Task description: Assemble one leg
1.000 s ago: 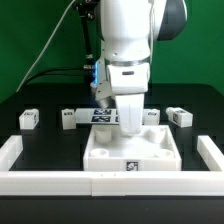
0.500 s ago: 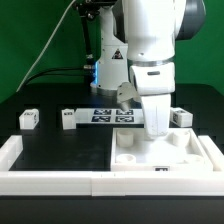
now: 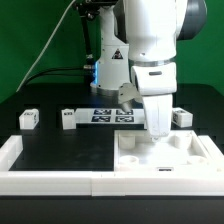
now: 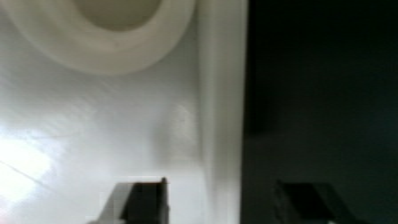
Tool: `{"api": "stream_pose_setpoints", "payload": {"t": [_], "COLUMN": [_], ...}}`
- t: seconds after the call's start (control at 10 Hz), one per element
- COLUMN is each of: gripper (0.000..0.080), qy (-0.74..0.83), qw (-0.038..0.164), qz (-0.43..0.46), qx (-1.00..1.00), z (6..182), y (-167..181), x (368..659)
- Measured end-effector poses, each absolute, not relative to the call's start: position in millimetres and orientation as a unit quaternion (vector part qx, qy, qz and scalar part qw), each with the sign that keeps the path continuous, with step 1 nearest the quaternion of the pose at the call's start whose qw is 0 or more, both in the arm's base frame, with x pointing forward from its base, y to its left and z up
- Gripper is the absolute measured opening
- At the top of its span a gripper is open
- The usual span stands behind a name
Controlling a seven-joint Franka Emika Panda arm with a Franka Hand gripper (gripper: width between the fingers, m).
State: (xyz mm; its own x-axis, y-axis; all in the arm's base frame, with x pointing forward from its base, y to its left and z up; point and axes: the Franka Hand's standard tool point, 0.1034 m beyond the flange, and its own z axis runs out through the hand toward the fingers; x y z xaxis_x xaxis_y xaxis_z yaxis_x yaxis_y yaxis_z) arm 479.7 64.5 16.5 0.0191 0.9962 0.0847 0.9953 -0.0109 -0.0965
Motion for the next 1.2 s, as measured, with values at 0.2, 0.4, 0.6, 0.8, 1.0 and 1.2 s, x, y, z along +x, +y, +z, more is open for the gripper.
{"api": "stream_pose_setpoints", "payload": {"t": [0.2, 0.4, 0.6, 0.8, 1.0, 1.2], "gripper": [0.0552, 0.0643, 0.0649, 0.0649, 0.0649, 0.0649], "qy": [-0.700, -0.700, -0.699, -0.691, -0.659, -0.609], "qw": [0.064, 0.064, 0.064, 0.061, 0.050, 0.047], "qz": [0.004, 0.004, 0.004, 0.003, 0.003, 0.015], "qx": [-0.711, -0.711, -0.712, -0.720, -0.751, -0.792], "z": [16.4, 16.4, 16.4, 19.6, 37.7, 51.9], "y": [64, 64, 63, 63, 65, 73], "x": [480, 480, 480, 478, 461, 441]}}
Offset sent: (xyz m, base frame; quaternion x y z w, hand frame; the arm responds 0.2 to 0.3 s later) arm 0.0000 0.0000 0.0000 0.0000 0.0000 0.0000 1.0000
